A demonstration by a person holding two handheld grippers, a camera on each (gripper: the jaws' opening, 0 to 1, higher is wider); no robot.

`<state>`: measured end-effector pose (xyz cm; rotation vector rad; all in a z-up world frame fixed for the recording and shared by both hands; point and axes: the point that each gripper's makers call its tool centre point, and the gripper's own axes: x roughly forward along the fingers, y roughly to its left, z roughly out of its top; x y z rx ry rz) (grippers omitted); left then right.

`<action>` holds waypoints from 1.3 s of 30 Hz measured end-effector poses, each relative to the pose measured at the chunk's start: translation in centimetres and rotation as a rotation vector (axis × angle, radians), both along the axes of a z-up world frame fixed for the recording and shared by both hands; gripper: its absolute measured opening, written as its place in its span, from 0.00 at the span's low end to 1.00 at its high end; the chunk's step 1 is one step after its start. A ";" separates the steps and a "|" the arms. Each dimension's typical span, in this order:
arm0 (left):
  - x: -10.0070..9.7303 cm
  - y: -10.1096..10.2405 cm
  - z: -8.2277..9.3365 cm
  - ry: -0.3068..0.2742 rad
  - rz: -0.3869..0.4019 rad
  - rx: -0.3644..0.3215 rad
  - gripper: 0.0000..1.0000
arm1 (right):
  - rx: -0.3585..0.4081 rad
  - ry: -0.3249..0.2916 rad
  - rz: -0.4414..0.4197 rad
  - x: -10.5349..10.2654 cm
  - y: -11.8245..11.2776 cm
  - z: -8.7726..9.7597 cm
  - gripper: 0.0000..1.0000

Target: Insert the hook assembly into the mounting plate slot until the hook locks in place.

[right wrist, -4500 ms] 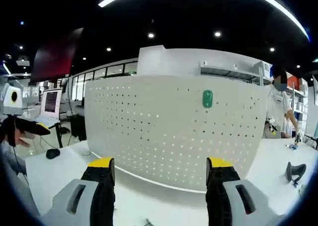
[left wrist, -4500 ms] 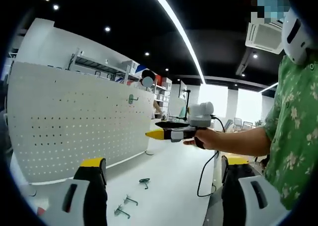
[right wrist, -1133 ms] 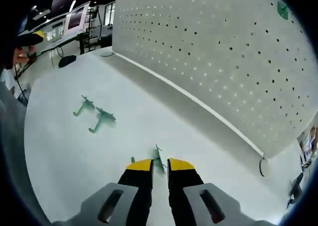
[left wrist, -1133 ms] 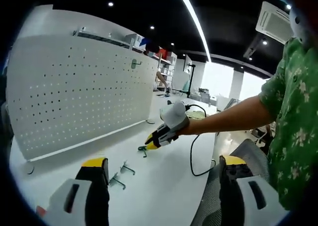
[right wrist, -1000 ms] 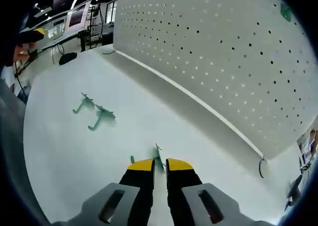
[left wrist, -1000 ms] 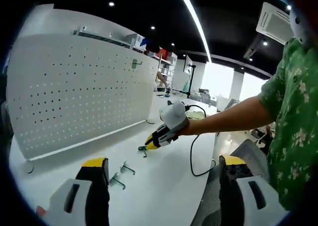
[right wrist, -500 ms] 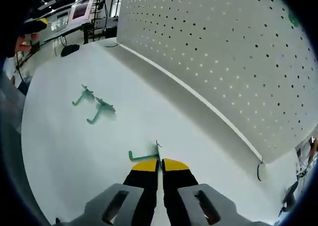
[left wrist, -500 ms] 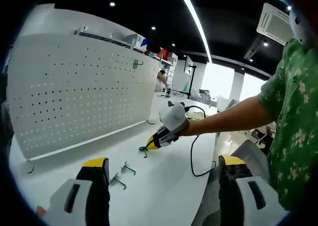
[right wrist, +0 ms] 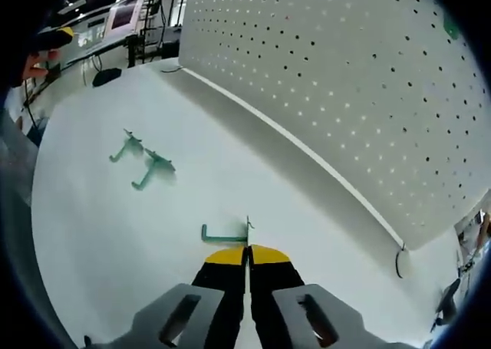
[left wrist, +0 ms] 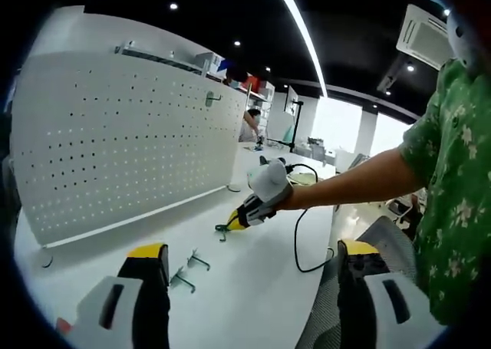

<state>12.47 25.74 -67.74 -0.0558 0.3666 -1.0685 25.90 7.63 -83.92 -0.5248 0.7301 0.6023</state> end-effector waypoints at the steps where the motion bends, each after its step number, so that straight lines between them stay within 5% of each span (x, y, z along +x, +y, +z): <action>1: 0.0 0.0 0.0 0.000 0.000 0.001 0.93 | 0.004 -0.007 -0.004 0.1 -0.1 0.1 0.00; 18: 0.0 0.0 0.3 -0.005 -0.001 -0.008 0.92 | 0.172 -0.039 -0.104 -0.2 0.0 2.9 0.00; 39: 0.3 0.3 2.8 -0.058 -0.004 -0.040 0.86 | 0.458 -0.141 -0.081 -1.3 3.9 11.0 0.00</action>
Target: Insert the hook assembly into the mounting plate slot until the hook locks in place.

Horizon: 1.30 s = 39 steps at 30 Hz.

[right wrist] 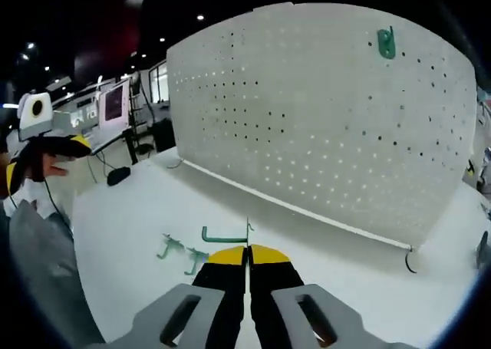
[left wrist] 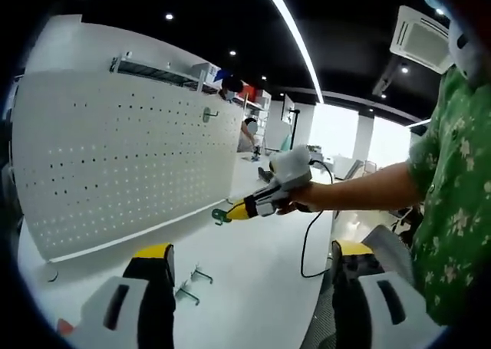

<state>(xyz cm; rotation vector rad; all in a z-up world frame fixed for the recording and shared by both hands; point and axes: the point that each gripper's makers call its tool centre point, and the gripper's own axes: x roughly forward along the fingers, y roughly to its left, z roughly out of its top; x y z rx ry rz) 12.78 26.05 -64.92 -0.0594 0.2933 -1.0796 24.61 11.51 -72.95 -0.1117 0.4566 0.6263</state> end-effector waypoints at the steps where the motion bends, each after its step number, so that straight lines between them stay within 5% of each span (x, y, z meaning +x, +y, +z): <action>1: 0.1 0.0 0.2 -0.002 -0.001 -0.006 0.85 | 0.031 -0.005 0.007 -0.2 0.4 0.5 0.00; 14: 1.0 0.5 3.3 -0.048 -0.004 -0.063 0.82 | 0.121 -0.054 0.029 -1.2 2.1 4.4 0.00; 39: 1.8 0.7 9.5 -0.111 -0.039 -0.187 0.68 | 0.453 -0.121 0.115 -4.8 5.6 13.3 0.00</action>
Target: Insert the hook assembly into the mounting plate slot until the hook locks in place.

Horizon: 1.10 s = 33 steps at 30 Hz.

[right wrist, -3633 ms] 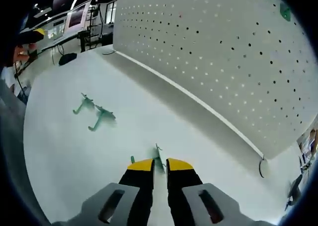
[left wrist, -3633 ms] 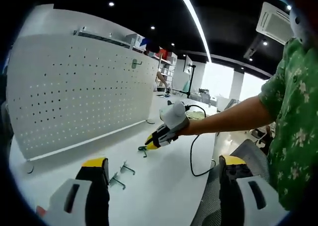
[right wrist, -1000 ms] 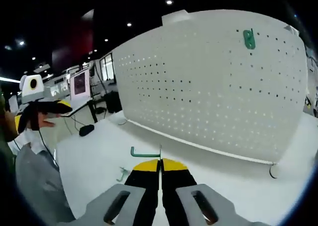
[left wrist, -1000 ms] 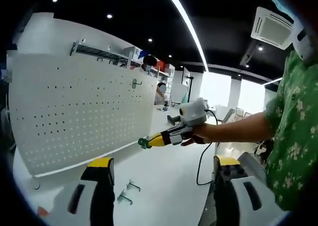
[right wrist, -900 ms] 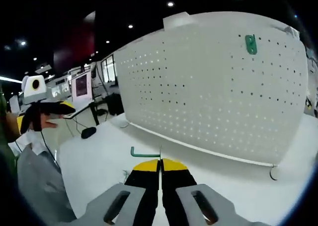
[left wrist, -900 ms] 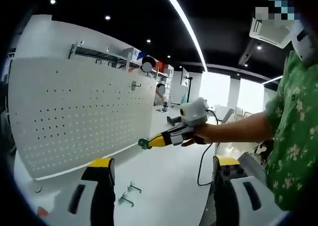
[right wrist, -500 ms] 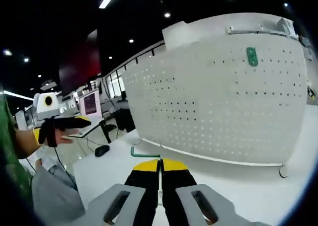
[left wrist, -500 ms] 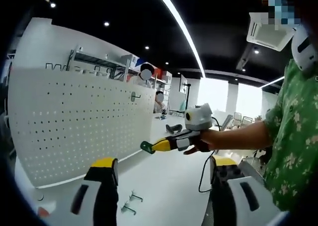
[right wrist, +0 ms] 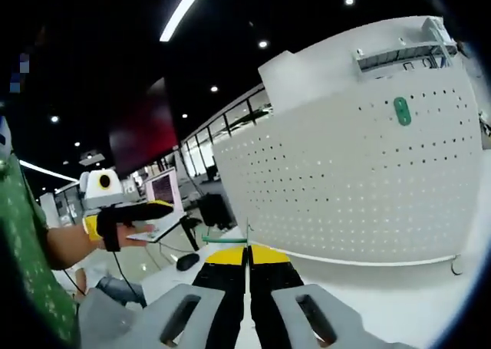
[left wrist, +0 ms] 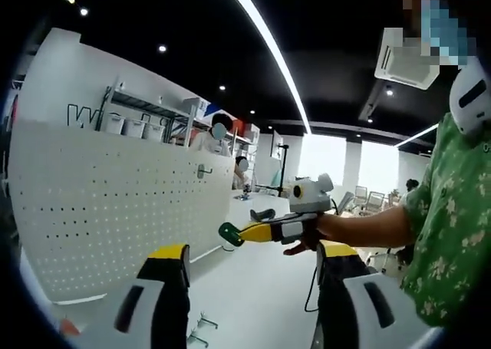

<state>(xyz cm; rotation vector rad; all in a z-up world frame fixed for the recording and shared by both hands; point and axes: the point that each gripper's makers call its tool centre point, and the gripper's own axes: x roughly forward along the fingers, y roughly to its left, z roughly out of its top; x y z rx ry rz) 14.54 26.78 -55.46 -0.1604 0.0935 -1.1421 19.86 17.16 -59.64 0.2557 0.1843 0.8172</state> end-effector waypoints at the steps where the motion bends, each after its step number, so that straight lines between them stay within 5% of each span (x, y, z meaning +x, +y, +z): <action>1: 0.0 0.0 0.3 -0.001 -0.001 -0.008 0.68 | 0.018 -0.005 0.014 -0.2 0.2 0.4 0.00; 20: -0.1 0.4 5.3 0.007 -0.069 -0.179 0.55 | 0.316 -0.093 0.167 -3.1 2.7 6.4 0.00; 33: -0.7 0.2 8.2 -0.035 -0.115 -0.205 0.48 | 0.374 -0.192 0.274 -5.8 5.1 10.2 0.00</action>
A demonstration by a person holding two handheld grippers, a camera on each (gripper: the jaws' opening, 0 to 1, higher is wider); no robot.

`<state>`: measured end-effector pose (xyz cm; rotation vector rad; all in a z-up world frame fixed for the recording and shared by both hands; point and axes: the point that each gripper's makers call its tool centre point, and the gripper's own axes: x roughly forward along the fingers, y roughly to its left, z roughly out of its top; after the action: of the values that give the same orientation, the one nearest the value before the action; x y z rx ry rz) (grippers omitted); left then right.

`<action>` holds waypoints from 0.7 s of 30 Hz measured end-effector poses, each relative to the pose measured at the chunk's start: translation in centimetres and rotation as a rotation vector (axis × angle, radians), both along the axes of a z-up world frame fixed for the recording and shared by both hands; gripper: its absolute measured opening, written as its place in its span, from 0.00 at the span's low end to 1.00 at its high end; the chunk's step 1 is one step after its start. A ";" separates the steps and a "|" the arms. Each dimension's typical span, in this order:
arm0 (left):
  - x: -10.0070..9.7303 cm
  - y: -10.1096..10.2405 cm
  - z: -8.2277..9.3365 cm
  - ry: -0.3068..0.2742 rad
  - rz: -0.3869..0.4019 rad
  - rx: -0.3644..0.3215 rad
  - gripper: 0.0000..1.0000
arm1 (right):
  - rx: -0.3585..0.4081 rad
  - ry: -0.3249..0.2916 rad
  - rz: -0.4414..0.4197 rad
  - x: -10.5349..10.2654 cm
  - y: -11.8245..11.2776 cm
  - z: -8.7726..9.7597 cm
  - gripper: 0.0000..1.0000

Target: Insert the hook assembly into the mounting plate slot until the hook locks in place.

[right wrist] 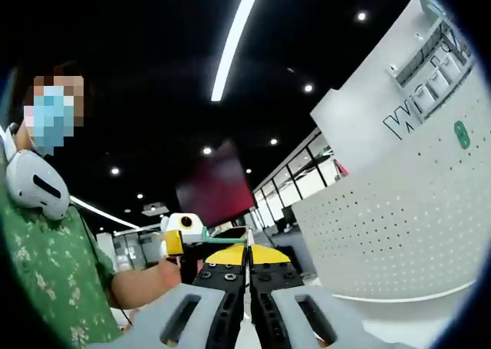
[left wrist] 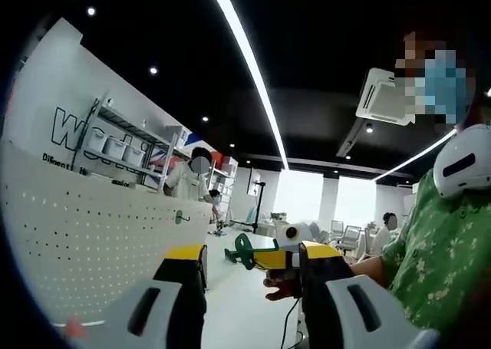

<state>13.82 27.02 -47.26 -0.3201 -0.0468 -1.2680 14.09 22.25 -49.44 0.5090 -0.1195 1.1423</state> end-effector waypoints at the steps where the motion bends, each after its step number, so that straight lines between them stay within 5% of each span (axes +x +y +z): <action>1: 0.0 0.0 0.1 -0.002 -0.001 0.001 0.47 | 0.007 -0.003 0.005 -0.1 0.0 0.2 0.00; 21: -1.7 -0.9 1.8 -0.008 -0.113 -0.014 0.24 | 0.066 -0.043 0.090 -2.6 1.2 2.3 0.00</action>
<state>12.13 26.11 -45.50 -0.3336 -0.0454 -1.3815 11.53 23.48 -47.10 0.5529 -0.1727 1.2409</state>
